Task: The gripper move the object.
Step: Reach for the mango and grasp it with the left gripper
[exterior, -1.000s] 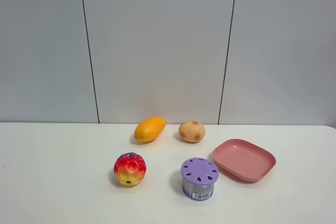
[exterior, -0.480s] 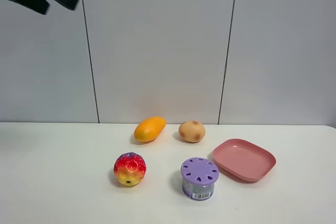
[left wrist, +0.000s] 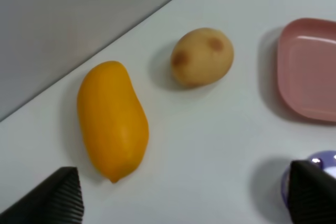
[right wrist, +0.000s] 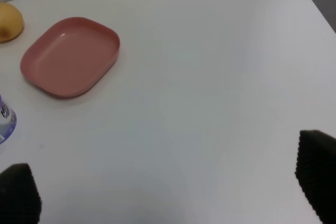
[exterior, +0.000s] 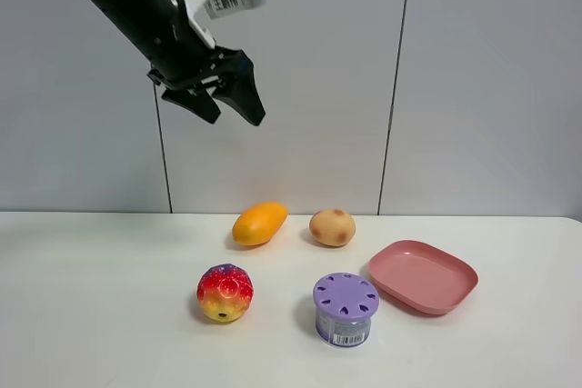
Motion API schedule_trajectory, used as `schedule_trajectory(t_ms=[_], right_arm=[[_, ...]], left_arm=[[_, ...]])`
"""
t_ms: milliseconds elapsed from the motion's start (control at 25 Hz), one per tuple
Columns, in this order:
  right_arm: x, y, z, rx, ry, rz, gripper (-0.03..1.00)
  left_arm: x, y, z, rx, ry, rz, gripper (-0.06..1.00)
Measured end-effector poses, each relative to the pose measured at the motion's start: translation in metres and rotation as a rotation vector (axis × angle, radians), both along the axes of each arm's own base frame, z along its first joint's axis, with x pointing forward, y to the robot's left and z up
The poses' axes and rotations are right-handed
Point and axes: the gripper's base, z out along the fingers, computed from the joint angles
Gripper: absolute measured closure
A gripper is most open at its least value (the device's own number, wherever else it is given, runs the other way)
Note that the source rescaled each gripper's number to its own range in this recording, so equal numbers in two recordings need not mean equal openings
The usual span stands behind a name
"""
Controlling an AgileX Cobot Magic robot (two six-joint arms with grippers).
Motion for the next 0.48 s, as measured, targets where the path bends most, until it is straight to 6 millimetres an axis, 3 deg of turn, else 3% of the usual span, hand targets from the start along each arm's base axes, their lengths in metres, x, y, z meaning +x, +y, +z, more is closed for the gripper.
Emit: schedule_trajectory(t_ms=[240, 320, 400, 480], right_arm=[[0.000, 0.000, 0.000, 0.000, 0.000, 0.000, -0.03], [0.000, 0.000, 0.000, 0.000, 0.000, 0.000, -0.03], [0.000, 0.000, 0.000, 0.000, 0.000, 0.000, -0.03], [0.000, 0.000, 0.000, 0.000, 0.000, 0.000, -0.03]], left_arm=[[0.027, -0.012, -0.038, 0.070, 0.022, -0.012, 0.42], [0.035, -0.014, -0.050, 0.083, 0.017, -0.011, 0.29], [0.043, -0.017, -0.063, 0.090, 0.013, -0.009, 0.09], [0.049, -0.019, -0.070, 0.091, 0.007, -0.005, -0.01]])
